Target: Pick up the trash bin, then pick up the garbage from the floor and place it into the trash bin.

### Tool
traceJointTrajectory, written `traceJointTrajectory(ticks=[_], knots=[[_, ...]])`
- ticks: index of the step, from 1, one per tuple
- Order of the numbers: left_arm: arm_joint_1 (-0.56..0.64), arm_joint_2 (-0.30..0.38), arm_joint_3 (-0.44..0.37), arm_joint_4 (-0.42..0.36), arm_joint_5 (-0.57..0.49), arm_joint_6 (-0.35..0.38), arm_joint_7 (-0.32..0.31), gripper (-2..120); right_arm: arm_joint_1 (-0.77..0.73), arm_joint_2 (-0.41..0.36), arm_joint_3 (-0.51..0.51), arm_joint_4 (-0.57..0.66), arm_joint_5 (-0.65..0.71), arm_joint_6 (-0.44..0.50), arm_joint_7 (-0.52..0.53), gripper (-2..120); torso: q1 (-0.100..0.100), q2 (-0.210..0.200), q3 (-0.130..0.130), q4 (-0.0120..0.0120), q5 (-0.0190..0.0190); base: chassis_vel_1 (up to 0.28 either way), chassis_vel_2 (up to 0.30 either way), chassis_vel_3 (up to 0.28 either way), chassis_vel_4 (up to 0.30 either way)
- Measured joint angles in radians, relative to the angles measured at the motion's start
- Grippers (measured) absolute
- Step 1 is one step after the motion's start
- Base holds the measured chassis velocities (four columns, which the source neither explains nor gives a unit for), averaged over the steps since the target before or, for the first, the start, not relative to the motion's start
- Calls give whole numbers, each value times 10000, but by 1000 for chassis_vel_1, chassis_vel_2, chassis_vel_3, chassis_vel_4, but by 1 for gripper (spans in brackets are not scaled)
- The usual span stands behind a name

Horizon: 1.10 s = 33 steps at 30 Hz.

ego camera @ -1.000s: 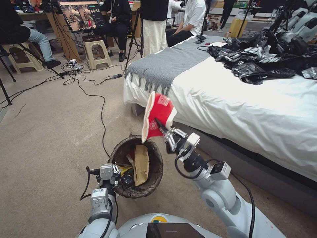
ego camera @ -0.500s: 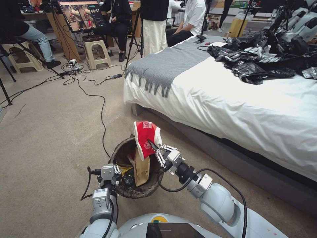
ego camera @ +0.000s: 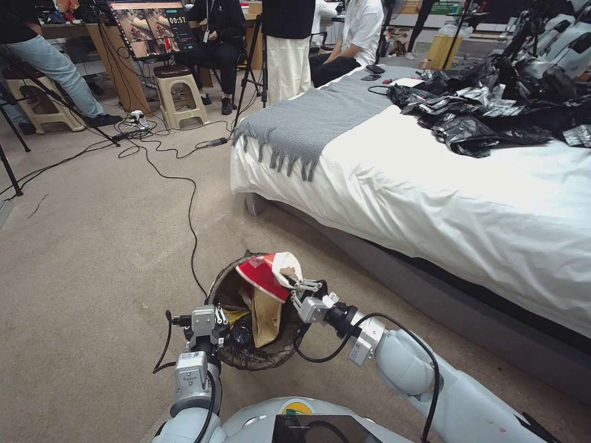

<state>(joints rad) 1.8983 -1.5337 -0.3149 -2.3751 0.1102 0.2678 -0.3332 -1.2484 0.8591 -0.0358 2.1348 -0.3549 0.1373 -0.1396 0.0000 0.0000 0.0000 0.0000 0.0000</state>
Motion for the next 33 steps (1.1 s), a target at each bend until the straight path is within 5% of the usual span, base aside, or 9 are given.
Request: traceJointTrajectory(ticks=[24, 33], knots=[[-77, -17, 130, 50, -72, 134, -31, 0, 667, 165, -1041, -1456, -738, 3, -301, 1, 0, 0, 0, 0, 0, 0, 0, 0, 0], [-73, -33, 190, 38, -60, 136, -32, 0, 506, 144, -1099, -1528, -882, -122, -232, 34, 0, 0, 0, 0, 0, 0, 0, 0, 0]])
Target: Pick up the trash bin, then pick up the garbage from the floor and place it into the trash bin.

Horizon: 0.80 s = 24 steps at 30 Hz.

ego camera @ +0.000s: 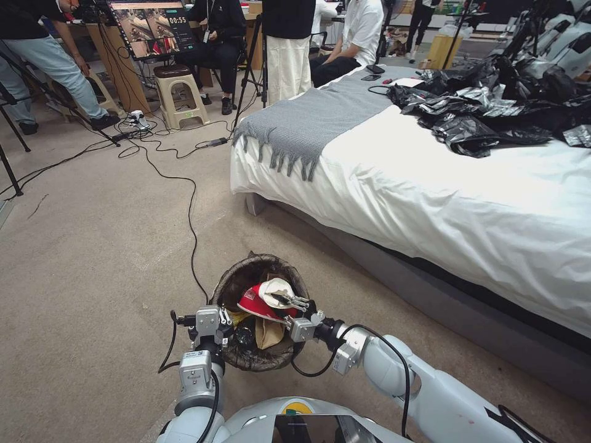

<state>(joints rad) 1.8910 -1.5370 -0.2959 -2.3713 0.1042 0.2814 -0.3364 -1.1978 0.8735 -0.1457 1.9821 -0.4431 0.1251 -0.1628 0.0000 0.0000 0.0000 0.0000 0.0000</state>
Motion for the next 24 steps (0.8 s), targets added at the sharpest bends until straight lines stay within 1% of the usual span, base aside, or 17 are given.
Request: traceJointTrajectory(ticks=[2, 3, 5, 6, 8, 9, 10, 11, 12, 15, 16, 17, 19, 24], knots=[[7, -6, 6, -7, 6, 0, -1, 0, -72, -6, -13, -2, -78, 2, 25, 44, 0, 0, 0, 0, -1, 0, 0, 0, 0], [7, -6, 6, -7, 6, 0, -1, 0, -72, -6, -13, -2, -78, 2, 25, 44, 0, 0, 0, 0, -1, 0, 0, 0, 0], [12, -17, 10, -37, 13, 6, -3, 0, -82, 0, -28, 3, -138, 3, 31, 56, 0, 0, 0, 0, 0, 0, 0, 0, 0], [12, -17, 10, -37, 13, 6, -3, 0, -82, 0, -28, 3, -138, 3, 31, 56, 0, 0, 0, 0, 0, 0, 0, 0, 0], [12, -31, 11, -43, 19, 13, -5, 0, -64, 4, -50, 9, -168, 4, 33, 68, 0, 0, 0, 0, 0, 0, 0, 0, 0], [12, -31, 11, -43, 19, 13, -5, 0, -64, 4, -50, 9, -168, 4, 33, 68, 0, 0, 0, 0, 0, 0, 0, 0, 0], [12, -36, 11, -43, 22, 16, -6, 0, -63, 5, -58, 10, -178, 6, 33, 72, 0, 0, 0, 0, 0, 0, 0, 0, 0], [13, -42, 11, -43, 25, 17, -7, 0, -65, 5, -66, 10, -195, 10, 33, 78, 0, 0, 0, 0, 0, 0, 0, 0, 0], [13, -42, 11, -43, 25, 17, -7, 0, -65, 5, -66, 10, -195, 10, 33, 78, 0, 0, 0, 0, 0, 0, 0, 0, 0], [-7, -45, 10, -40, 23, 43, -7, 0, -85, 0, -70, 31, -225, 27, 44, 92, 0, 0, 0, 0, 0, 0, 0, 0, 0], [-7, -45, 10, -40, 23, 43, -7, 0, -85, 0, -70, 31, -225, 27, 44, 92, 0, 0, 0, 0, 0, 0, 0, 0, 0], [-22, -45, 3, -21, 18, 53, -8, 0, -95, -1, -58, 65, -252, 36, 61, 96, 0, 0, 0, 0, 0, 0, 0, 0, 0], [-52, -45, -18, 41, -4, 71, -8, 0, -122, 4, 16, 140, -359, 74, 131, 100, 0, 0, 0, 0, 0, 0, 0, 0, 0], [-132, -39, -63, 188, -102, 115, -11, 0, -146, 45, 267, 358, -679, 266, 198, 100, 0, 0, 0, 1, 0, 0, 0, 0, 0]])
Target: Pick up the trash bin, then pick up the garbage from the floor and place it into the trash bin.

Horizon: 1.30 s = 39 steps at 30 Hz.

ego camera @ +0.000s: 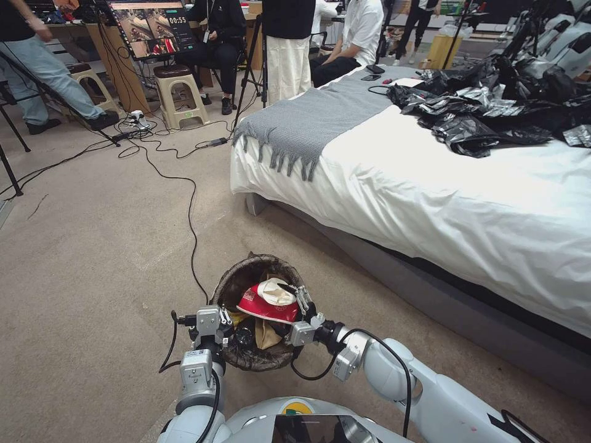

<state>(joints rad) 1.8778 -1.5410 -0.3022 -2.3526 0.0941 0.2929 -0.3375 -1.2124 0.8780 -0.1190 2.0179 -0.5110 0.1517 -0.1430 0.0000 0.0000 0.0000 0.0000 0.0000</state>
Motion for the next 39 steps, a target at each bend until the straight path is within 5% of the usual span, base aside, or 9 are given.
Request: traceJointTrajectory(ticks=[16, 23, 26, 39], knots=[[-232, 17, -239, 340, -305, 60, -61, 0, -585, 331, 1489, 1409, 1204, -95, 1363, 100, 0, 0, 0, 1, 0, 0, 0, 0, 0], [-261, 63, -388, 230, -450, 62, -101, 0, -1966, 1149, 2900, 2042, 2749, -151, 2380, 100, 0, 0, 0, -2, -2, 0, 0, 0, 0], [-251, 104, -469, 95, -548, 61, -125, 0, -3207, 2153, 3430, 2199, 4458, 83, 3336, 100, 0, 0, 0, -3, -2, 0, 0, 0, 0], [-107, 120, -418, -101, -487, -45, -136, 0, -4553, 3896, 4577, 1641, 4751, 1404, 3544, 100, 0, 0, -1, 0, -1, 0, 0, 0, 0]])
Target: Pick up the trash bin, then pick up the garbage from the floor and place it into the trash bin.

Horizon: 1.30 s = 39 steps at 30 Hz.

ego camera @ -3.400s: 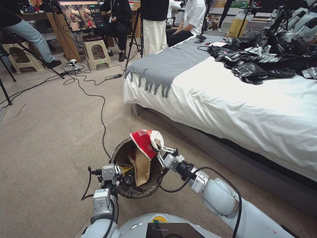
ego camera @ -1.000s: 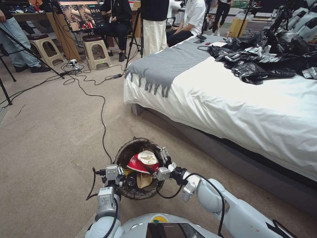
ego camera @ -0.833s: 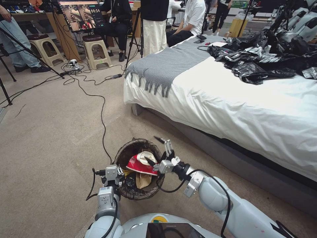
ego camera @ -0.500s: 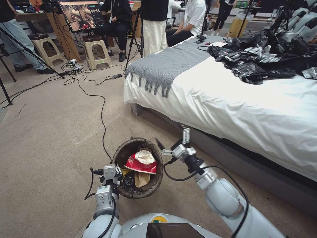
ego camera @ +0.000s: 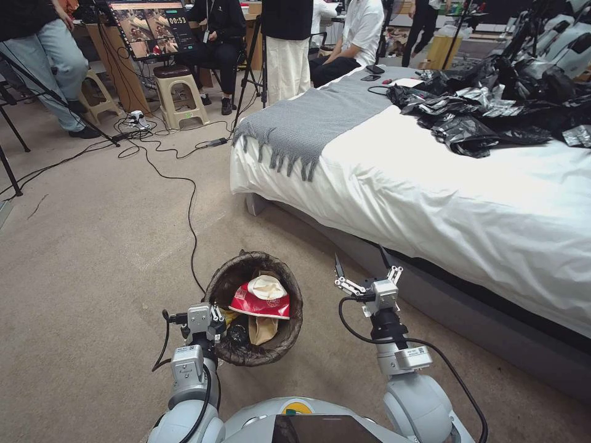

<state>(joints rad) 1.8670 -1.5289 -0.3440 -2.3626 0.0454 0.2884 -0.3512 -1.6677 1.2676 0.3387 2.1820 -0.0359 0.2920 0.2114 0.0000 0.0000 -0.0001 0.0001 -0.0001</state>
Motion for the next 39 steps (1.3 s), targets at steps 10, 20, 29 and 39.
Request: traceJointTrajectory(ticks=[10, 20, 29, 39], knots=[[97, 3, 49, -232, -24, -38, 2, 0, 12, 72, 123, -206, -128, 228, -138, 100, 0, 0, 0, 0, 0, 0, 0, 0, 0], [163, -19, 65, -443, 93, -74, 47, 0, 178, 98, 156, -237, -125, 238, -164, 100, 0, 0, 0, -1, 0, 0, 0, 0, 0], [171, -27, 7, -684, 94, -71, 53, 0, 318, 101, 185, -275, -73, 173, -185, 100, 0, 0, 1, 0, 1, 37, 36, 40, 40], [222, -37, -61, -958, 101, -55, 51, 0, 419, 53, 238, -331, -75, 139, -247, 100, 0, 0, 1, -1, 1, 90, 91, 92, 93]])
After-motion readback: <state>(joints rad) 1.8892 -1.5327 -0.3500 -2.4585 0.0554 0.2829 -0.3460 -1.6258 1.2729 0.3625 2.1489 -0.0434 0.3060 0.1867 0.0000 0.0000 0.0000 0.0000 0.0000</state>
